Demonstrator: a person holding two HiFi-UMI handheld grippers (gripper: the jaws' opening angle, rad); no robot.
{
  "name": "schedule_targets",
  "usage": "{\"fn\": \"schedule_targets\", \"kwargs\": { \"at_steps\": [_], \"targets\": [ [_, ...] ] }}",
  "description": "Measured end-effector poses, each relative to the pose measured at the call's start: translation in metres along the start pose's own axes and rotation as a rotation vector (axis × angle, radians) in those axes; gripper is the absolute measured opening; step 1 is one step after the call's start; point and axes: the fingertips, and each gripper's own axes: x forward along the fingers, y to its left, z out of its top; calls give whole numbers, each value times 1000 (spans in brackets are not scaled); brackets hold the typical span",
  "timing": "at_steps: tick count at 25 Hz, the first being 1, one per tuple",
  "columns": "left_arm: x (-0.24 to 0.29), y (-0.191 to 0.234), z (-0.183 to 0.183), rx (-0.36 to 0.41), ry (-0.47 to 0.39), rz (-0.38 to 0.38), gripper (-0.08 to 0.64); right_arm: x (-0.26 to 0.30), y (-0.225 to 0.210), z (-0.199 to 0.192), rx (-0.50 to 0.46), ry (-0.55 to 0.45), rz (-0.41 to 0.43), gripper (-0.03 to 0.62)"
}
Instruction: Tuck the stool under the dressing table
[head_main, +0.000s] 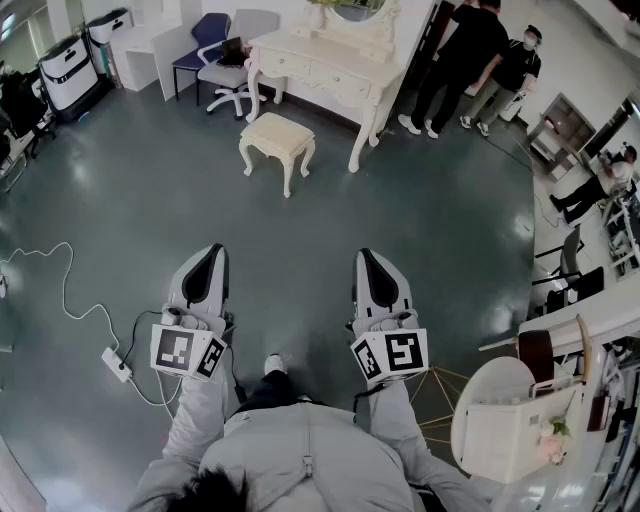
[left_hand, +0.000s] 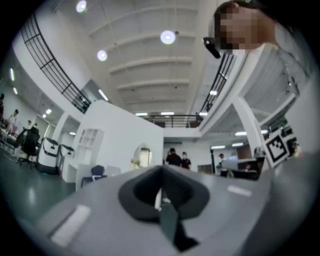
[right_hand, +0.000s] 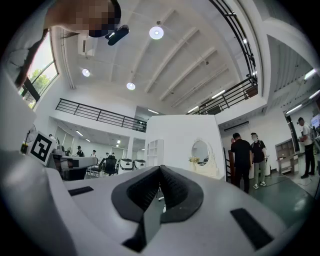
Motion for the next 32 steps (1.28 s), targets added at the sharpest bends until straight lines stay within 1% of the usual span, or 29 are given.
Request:
{"fn": "schedule_targets", "kwargs": {
  "at_steps": [7, 15, 25, 32],
  "targets": [
    [16, 0, -5, -4, 5, -18, 5, 10, -7, -4, 1, -3, -4, 2],
    [40, 10, -12, -4, 12, -32, 5, 34, -17, -10, 3, 1, -13, 2],
    [77, 34, -15, -7, -4, -49, 5, 71, -25, -11, -3, -25, -17, 2],
    [93, 51, -23, -13, 4, -80, 5, 92, -26, -20, 11, -22, -47, 2]
  ]
}}
